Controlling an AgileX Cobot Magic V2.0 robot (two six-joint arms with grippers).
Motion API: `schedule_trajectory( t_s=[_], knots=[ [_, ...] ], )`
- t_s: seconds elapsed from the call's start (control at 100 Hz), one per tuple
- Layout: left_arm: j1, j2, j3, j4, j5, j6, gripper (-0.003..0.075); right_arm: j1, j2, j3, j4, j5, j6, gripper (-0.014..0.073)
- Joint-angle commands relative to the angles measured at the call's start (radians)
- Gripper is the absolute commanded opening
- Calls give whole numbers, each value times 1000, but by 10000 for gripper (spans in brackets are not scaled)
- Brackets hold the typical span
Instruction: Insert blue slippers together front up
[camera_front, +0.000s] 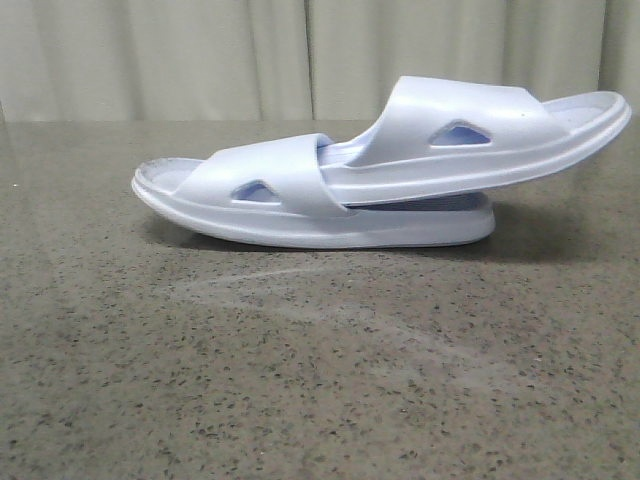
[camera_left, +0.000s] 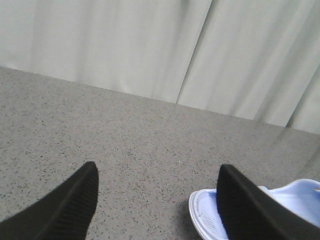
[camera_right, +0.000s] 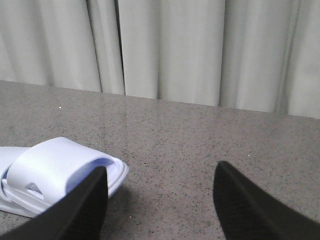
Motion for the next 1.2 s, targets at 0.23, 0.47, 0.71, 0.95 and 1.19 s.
schedule_trajectory(
  t_s=[0.23, 0.47, 0.71, 0.95, 1.19],
  knots=[
    [-6, -319, 145, 17, -52, 2, 447, -5, -136, 21, -48, -22, -8, 393],
    [-6, -358, 189, 17, -52, 2, 447, -5, -319, 77, -54, 137, -8, 392],
    [-6, -358, 201, 17, -59, 2, 412, -5, -307, 85, -67, 151, -8, 381],
    [-6, -358, 201, 17, -70, 2, 88, -5, -307, 85, -67, 151, -8, -8],
    [-6, -358, 202, 17, -75, 2, 16, -5, -307, 85, -67, 151, -8, -106]
  ],
)
